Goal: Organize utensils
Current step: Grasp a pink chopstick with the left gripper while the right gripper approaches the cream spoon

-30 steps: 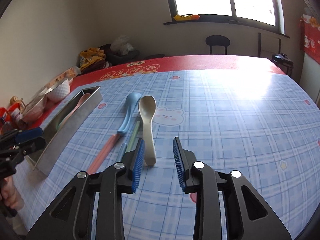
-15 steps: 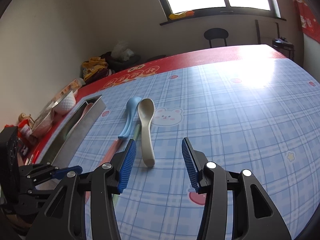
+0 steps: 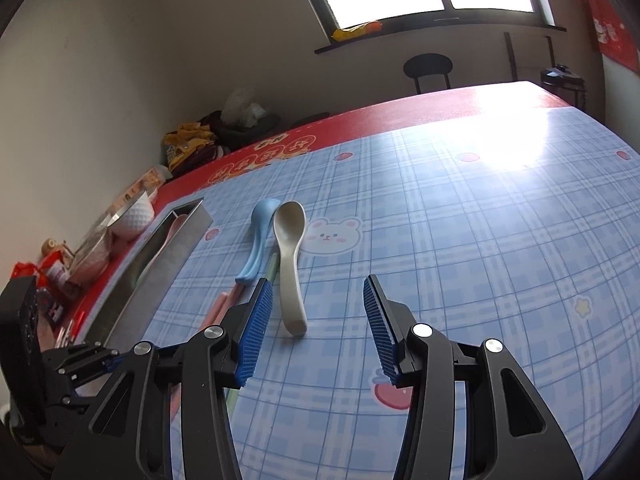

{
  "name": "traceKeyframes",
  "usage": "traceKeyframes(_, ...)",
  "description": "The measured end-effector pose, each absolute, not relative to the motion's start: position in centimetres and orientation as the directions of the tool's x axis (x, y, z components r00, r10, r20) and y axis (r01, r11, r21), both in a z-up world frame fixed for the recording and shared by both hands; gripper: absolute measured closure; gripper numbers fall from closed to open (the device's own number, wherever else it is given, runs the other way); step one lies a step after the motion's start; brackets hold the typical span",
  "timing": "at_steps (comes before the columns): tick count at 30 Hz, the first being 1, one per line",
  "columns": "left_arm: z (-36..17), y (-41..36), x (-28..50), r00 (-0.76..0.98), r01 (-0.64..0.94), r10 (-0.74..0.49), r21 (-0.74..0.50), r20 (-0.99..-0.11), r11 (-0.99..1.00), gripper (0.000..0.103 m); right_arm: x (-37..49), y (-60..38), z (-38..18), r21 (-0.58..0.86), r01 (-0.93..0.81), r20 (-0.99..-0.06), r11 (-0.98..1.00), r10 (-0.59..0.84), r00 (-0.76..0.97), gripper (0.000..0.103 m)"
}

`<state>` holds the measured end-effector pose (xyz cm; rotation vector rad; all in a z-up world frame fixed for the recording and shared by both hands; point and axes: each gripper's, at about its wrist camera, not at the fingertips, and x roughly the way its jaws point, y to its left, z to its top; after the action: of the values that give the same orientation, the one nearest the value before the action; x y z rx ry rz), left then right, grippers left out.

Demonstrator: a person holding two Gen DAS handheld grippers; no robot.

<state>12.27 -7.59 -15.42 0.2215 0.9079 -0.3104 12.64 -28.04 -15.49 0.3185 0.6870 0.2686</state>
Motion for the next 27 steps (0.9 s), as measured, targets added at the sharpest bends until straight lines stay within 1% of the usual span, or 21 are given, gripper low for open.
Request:
traceKeyframes(10,-15.7,-7.9,12.7,0.601,0.36,-0.179,0.064,-0.779,0.931,0.075,12.8,-28.0,-15.6,0.379,-0.136,-0.58,0.915,0.349,0.736,0.056)
traceKeyframes(13,-15.7,-7.8,12.7,0.598,0.368,-0.194,0.051,-0.777,0.928,0.079,12.9,-27.9,-15.6,0.381,-0.137,-0.584,0.914,0.353,0.731,0.056)
traceKeyframes(18,-15.7,-8.5,12.1,0.605,0.405,-0.201,0.081,-0.77,0.911,0.092,13.0,-28.0,-15.7,0.387,-0.137,-0.586,0.912,0.357,0.728,0.056)
traceKeyframes(21,-15.7,-8.6,12.1,0.603,0.414,-0.21,0.076,-0.77,0.907,0.095,13.1,-28.0,-15.8,0.389,-0.136,-0.588,0.911,0.359,0.725,0.056)
traceKeyframes(27,-15.7,-8.2,12.3,0.597,0.408,-0.227,0.048,-0.769,0.912,0.096,13.2,-27.9,-15.8,0.39,-0.136,-0.594,0.911,0.362,0.719,0.056)
